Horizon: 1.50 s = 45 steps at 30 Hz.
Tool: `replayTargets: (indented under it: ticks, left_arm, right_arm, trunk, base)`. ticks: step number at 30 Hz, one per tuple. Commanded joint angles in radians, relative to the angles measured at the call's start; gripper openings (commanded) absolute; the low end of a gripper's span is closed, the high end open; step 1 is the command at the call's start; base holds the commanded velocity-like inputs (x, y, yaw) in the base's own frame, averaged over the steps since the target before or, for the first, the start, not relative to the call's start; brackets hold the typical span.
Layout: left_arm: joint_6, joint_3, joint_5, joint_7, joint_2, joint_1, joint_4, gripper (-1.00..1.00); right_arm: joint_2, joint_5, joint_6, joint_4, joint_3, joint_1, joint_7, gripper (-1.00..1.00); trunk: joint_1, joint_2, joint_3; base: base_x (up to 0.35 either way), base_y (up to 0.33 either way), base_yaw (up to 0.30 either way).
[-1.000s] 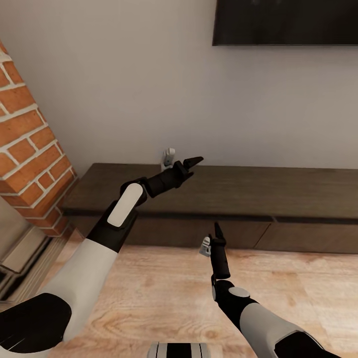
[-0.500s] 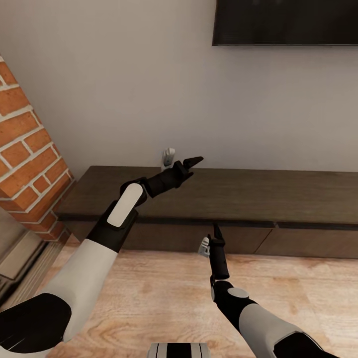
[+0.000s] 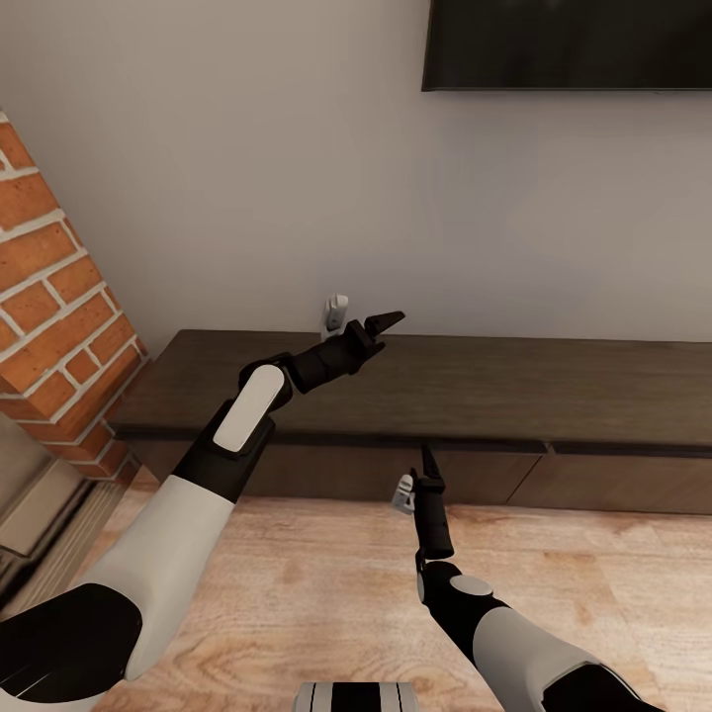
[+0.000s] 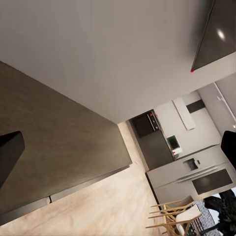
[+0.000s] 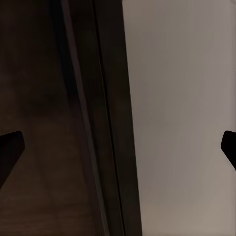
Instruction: Place each of the two pumpkins and all three candles from the living room inside a cabinet in the living room (use any cabinet), then make sure every cabinet is closed, and position the cauldron so it is next to a table in the living room.
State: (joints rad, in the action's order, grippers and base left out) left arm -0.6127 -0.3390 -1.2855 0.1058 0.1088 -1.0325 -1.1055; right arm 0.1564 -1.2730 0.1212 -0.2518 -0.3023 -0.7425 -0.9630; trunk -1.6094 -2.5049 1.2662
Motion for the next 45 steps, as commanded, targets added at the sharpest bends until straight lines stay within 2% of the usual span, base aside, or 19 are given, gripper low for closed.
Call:
replayTargets:
  ticks: [1, 8, 14, 22, 27, 36, 45]
  left_arm:
    - [0.0, 0.0, 0.0, 0.0, 0.0, 0.0, 0.0, 1.0]
    - [-0.001, -0.001, -0.001, 0.0, 0.0, 0.0, -0.002, 1.0]
    - [-0.001, -0.001, -0.001, 0.0, 0.0, 0.0, -0.002, 1.0]
    - [-0.001, -0.001, -0.001, 0.0, 0.0, 0.0, -0.002, 1.0]
    - [-0.001, -0.001, 0.0, 0.0, 0.0, 0.0, -0.002, 1.0]
    - [-0.001, -0.002, 0.0, 0.0, 0.0, 0.0, -0.002, 1.0]
    - [-0.001, -0.001, -0.001, 0.0, 0.0, 0.0, -0.001, 1.0]
  right_arm:
    - [0.0, 0.0, 0.0, 0.0, -0.001, 0.0, 0.0, 1.0]
    - [0.0, -0.002, 0.025, 0.001, -0.001, 0.0, 0.001, 1.0]
    - [0.0, -0.032, 0.065, 0.0, -0.002, 0.0, 0.003, 1.0]
    - [0.007, -0.039, 0.1, 0.001, -0.001, 0.0, 0.001, 1.0]
    - [0.01, -0.083, 0.124, 0.001, -0.002, 0.0, 0.005, 1.0]
    - [0.01, -0.097, 0.127, 0.002, -0.001, 0.0, 0.006, 1.0]
    - [0.01, -0.094, 0.126, 0.002, -0.001, 0.0, 0.006, 1.0]
  trunk:
    - [0.0, 0.0, 0.0]
    - [0.0, 0.0, 0.0]
    - [0.0, 0.0, 0.0]
    - [0.0, 0.0, 0.0]
    - [0.0, 0.0, 0.0]
    - [-0.004, -0.002, 0.031]
    - [-0.004, -0.002, 0.031]
  base:
    - [0.0, 0.0, 0.0]
    - [0.0, 0.0, 0.0]
    - [0.0, 0.0, 0.0]
    - [0.0, 0.0, 0.0]
    - [0.0, 0.0, 0.0]
    - [0.0, 0.0, 0.0]
    - [0.0, 0.0, 0.0]
